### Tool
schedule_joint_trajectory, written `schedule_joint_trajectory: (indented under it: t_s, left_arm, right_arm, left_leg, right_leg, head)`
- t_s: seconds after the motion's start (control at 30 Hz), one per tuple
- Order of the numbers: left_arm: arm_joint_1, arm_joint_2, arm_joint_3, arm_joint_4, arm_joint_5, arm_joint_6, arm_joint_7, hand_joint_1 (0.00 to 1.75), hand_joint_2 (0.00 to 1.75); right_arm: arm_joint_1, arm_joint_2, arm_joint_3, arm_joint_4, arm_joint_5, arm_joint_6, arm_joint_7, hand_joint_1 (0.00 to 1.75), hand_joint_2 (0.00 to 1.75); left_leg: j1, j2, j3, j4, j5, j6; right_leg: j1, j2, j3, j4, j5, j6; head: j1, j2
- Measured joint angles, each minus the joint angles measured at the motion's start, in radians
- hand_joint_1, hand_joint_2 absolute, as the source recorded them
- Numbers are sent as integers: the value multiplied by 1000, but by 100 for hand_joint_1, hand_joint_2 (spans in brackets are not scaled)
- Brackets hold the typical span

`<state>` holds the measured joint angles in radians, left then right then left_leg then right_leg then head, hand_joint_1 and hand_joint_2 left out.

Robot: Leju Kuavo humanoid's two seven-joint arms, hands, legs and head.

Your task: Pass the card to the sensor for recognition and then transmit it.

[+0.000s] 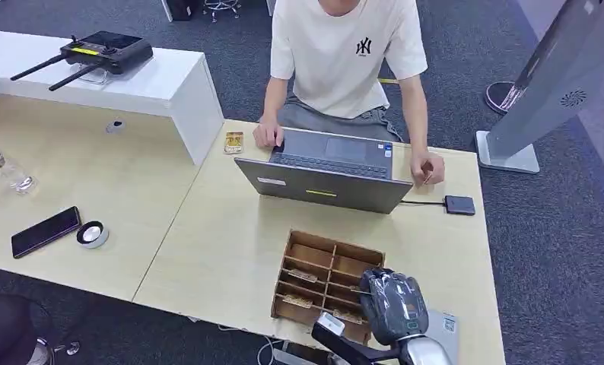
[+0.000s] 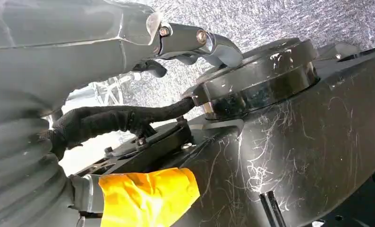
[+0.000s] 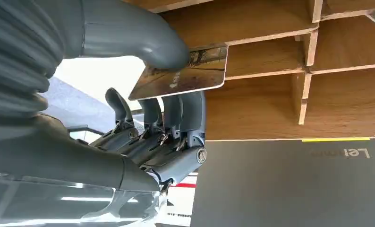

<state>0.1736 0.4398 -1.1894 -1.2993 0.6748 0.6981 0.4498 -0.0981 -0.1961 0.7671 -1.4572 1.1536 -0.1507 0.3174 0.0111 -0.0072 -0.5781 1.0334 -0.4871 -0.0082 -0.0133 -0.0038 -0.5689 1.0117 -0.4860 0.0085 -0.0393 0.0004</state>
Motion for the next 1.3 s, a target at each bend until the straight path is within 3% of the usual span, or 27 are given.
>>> schedule_joint_trajectory:
  t_s: [0.37, 0.6, 0.8, 1.07, 1.17, 1.3]
  left_arm:
    - [3, 2, 3, -14, -45, 0, 42, 0, 175]
    - [17, 2, 16, -28, -68, 0, 55, 0, 175]
    - [25, 8, 24, -37, -71, 0, 58, 0, 175]
    - [39, 9, 39, -46, -72, 0, 59, 0, 175]
    - [44, 9, 45, -48, -72, 0, 59, 0, 175]
    - [53, 9, 55, -52, -76, 0, 59, 0, 175]
  right_arm:
    - [15, 13, -29, -17, -31, -4, -5, 154, 175]
    - [30, 13, -54, -73, -56, -18, -19, 154, 175]
    - [38, 15, -77, -129, -124, -13, -37, 155, 175]
    - [49, 15, -110, -209, -265, 44, -60, 157, 175]
    - [55, 15, -126, -236, -310, 53, -69, 169, 175]
    - [67, 15, -151, -272, -375, 54, -81, 171, 175]
  left_leg:
    - [0, 0, 0, 0, 0, 0]
    - [0, 0, 0, 0, 0, 0]
    - [0, 0, 0, 0, 0, 0]
    - [0, 0, 0, 0, 0, 0]
    - [0, 0, 0, 0, 0, 0]
    - [0, 0, 0, 0, 0, 0]
  right_leg:
    - [0, 0, 0, 0, 0, 0]
    - [0, 0, 0, 0, 0, 0]
    - [0, 0, 0, 0, 0, 0]
    - [0, 0, 0, 0, 0, 0]
    - [0, 0, 0, 0, 0, 0]
    - [0, 0, 0, 0, 0, 0]
  head:
    - [0, 0]
    - [0, 0]
    - [0, 0]
    - [0, 0]
    - [0, 0]
    - [0, 0]
